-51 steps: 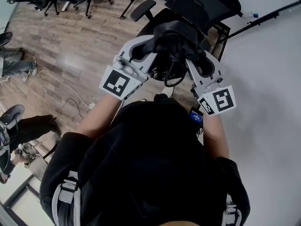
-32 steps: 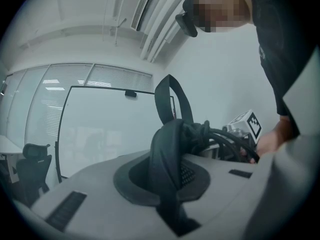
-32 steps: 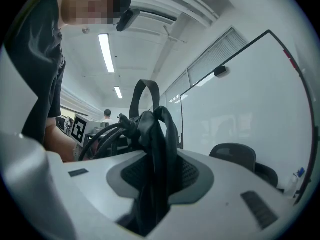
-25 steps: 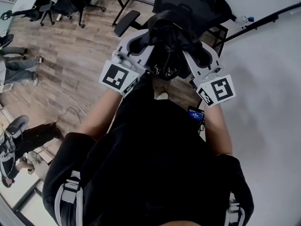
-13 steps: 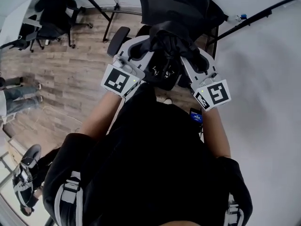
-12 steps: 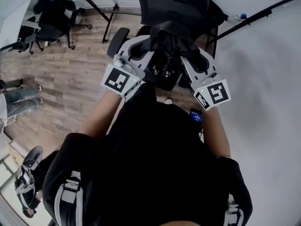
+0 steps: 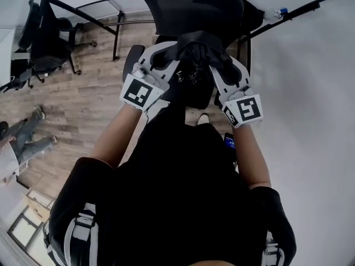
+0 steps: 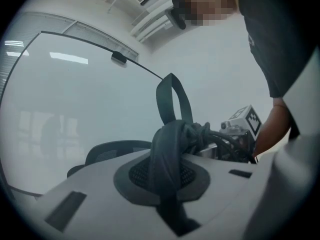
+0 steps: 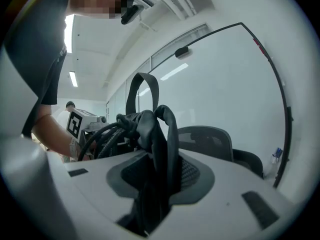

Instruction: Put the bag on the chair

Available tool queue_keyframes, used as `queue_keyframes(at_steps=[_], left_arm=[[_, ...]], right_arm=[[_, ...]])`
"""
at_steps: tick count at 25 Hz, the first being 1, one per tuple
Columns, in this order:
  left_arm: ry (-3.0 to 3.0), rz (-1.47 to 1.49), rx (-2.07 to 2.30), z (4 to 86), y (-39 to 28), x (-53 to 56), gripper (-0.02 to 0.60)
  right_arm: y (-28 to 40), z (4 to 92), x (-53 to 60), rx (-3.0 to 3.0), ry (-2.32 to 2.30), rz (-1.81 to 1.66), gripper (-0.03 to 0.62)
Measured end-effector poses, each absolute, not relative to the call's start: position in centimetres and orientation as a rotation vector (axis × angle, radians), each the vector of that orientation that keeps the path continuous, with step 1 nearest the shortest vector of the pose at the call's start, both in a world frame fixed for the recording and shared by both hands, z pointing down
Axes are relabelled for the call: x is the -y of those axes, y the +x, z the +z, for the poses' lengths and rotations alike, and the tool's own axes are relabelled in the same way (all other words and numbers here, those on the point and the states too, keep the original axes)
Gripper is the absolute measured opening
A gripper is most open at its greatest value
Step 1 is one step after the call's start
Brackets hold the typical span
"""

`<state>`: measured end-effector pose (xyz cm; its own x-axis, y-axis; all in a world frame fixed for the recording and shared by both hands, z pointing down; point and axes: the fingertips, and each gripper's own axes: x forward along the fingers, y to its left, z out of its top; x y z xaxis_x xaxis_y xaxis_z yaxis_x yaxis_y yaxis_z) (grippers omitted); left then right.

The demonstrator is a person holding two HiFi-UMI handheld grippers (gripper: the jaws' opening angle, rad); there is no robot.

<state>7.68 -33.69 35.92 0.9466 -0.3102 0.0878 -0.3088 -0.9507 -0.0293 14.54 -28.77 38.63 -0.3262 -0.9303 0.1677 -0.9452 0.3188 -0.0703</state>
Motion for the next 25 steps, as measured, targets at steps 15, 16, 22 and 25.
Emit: queue_keyframes(at_steps=[15, 16, 22, 25], left_arm=[[-3.18, -0.215, -0.35, 47.5, 10.9, 41.4, 0.038], [-3.18, -0.236, -0.342, 48.6, 11.3, 41.8, 0.038], [-3.203, -0.336, -0.326, 53.8, 12.8, 44.5, 0.038], [-3.227, -0.374, -0.328, 55.9, 13.3, 45.9, 0.038]], right_arm=[[17.3, 49.8, 35.5, 2.275, 1.987, 0.341, 0.114], [17.6, 50.8, 35.8, 2.259, 1.993, 0.359, 0.114], [18.9, 56.4, 38.0, 2.18, 1.99, 0.458, 0.114], [19.4, 58.5, 39.3, 2.144, 1.991, 0.499, 0.114]])
